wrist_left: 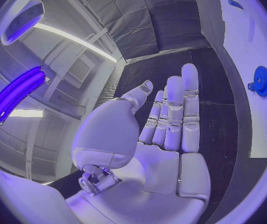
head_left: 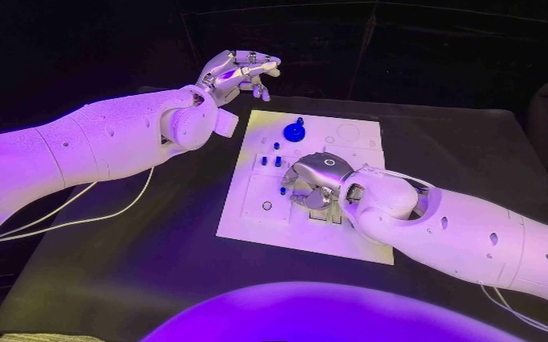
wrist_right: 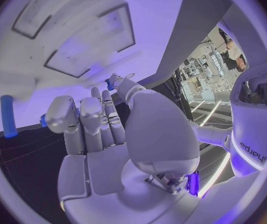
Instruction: Assemble the parts on the task board
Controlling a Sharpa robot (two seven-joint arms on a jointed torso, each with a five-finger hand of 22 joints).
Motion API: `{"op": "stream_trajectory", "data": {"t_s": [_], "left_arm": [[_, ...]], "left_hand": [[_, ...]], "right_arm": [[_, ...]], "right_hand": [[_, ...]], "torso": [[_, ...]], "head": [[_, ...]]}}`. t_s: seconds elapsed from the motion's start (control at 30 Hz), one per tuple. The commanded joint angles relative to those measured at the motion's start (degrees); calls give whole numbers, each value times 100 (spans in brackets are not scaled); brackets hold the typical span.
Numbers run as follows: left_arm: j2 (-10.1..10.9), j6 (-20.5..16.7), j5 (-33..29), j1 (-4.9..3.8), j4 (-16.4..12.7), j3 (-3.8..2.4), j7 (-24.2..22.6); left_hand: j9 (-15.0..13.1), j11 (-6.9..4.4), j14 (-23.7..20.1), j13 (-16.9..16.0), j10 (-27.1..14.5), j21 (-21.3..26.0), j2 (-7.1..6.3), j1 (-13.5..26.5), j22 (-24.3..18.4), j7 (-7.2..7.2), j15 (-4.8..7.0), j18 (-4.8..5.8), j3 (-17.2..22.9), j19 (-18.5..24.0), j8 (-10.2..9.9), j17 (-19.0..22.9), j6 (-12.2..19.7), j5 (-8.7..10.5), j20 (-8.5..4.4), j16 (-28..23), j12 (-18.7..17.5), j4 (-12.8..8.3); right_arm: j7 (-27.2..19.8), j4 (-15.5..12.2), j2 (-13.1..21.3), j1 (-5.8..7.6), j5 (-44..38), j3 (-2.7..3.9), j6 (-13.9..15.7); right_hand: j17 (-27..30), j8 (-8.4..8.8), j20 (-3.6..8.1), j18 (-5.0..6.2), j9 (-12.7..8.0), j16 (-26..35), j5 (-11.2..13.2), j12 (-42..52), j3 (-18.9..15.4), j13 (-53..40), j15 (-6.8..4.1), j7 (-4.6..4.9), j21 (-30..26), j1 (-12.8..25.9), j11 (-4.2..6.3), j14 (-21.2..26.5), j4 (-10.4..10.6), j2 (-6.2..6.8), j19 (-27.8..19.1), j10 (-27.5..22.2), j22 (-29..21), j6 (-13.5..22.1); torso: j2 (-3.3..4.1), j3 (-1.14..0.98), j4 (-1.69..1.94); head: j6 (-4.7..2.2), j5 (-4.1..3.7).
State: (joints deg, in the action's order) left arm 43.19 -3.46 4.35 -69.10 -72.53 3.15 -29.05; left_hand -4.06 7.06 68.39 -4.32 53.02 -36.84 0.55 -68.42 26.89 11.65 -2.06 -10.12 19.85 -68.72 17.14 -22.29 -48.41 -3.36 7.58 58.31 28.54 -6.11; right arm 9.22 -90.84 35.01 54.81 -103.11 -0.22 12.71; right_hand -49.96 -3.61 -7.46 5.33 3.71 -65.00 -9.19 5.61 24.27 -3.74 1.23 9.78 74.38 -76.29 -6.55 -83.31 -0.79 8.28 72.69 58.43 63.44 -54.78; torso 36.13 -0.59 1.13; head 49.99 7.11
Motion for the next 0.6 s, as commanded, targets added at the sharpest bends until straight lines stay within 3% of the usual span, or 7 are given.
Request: {"op": "stream_trajectory", "data": {"t_s": [0.03,0.13,0.2,0.37,0.53,0.6], "left_arm": [[-4,64,-31,-12,-2,-5,-13],[-1,61,-31,-12,-3,-5,-13],[5,58,-31,-12,-4,-5,-13],[5,56,-31,-12,-6,-4,-13],[-1,53,-31,-12,-9,-3,-12],[-3,52,-31,-12,-10,-3,-12]], "left_hand": [[0,12,-59,7,-38,20,-16,-60,-9,2,1,-38,1,-38,38,9,27,0,7,31,29,-46],[0,12,-59,7,-38,20,-16,-60,-9,2,1,-38,1,-38,38,9,27,0,7,31,29,-46],[0,12,-59,7,-38,20,-16,-60,-9,2,1,-38,1,-38,38,9,27,0,7,31,29,-46],[0,12,-59,8,-39,21,-16,-65,-10,1,1,-38,0,-39,41,10,28,2,7,31,31,-49],[0,12,-59,8,-39,21,-16,-65,-10,1,1,-38,0,-39,41,10,28,2,7,31,31,-49],[0,11,-60,9,-40,23,-17,-77,-13,1,2,-38,-2,-40,47,13,30,4,6,32,36,-57]], "right_arm": [[-19,-144,123,61,138,10,226],[0,-295,331,190,425,15,234],[7,-385,524,348,737,20,235],[150,-495,921,653,1076,27,33],[334,-517,1168,779,1172,28,-217],[404,-516,1249,807,1185,27,-321]], "right_hand": [[5,-7,1,73,8,21,-29,29,-37,0,14,8,-17,25,-3,36,1,-52,-44,-43,-8,17],[8,-14,2,73,13,24,-31,62,-55,-5,13,11,-23,18,-1,33,3,-72,-38,-19,-11,0],[26,-7,3,75,11,35,-31,90,-72,-7,12,13,-35,12,1,34,2,-78,-42,-3,-26,11],[96,6,11,80,0,81,8,127,-244,3,1,-24,-82,2,9,31,-7,-68,-39,-152,-77,243],[127,3,7,82,5,98,47,141,-410,5,11,-58,-111,-7,-4,26,3,-75,-33,-301,-107,317],[136,1,6,82,7,103,56,145,-434,5,13,-61,-114,-11,-6,27,6,-82,-30,-322,-108,322]], "torso": [[-6,5,-4],[-1,-1,-5],[4,-5,-12],[-2,8,-11],[0,15,-18],[7,5,-10]], "head": [[-12,-25],[-30,-43],[-68,-75],[-102,-123],[-122,-169],[-126,-186]]}}
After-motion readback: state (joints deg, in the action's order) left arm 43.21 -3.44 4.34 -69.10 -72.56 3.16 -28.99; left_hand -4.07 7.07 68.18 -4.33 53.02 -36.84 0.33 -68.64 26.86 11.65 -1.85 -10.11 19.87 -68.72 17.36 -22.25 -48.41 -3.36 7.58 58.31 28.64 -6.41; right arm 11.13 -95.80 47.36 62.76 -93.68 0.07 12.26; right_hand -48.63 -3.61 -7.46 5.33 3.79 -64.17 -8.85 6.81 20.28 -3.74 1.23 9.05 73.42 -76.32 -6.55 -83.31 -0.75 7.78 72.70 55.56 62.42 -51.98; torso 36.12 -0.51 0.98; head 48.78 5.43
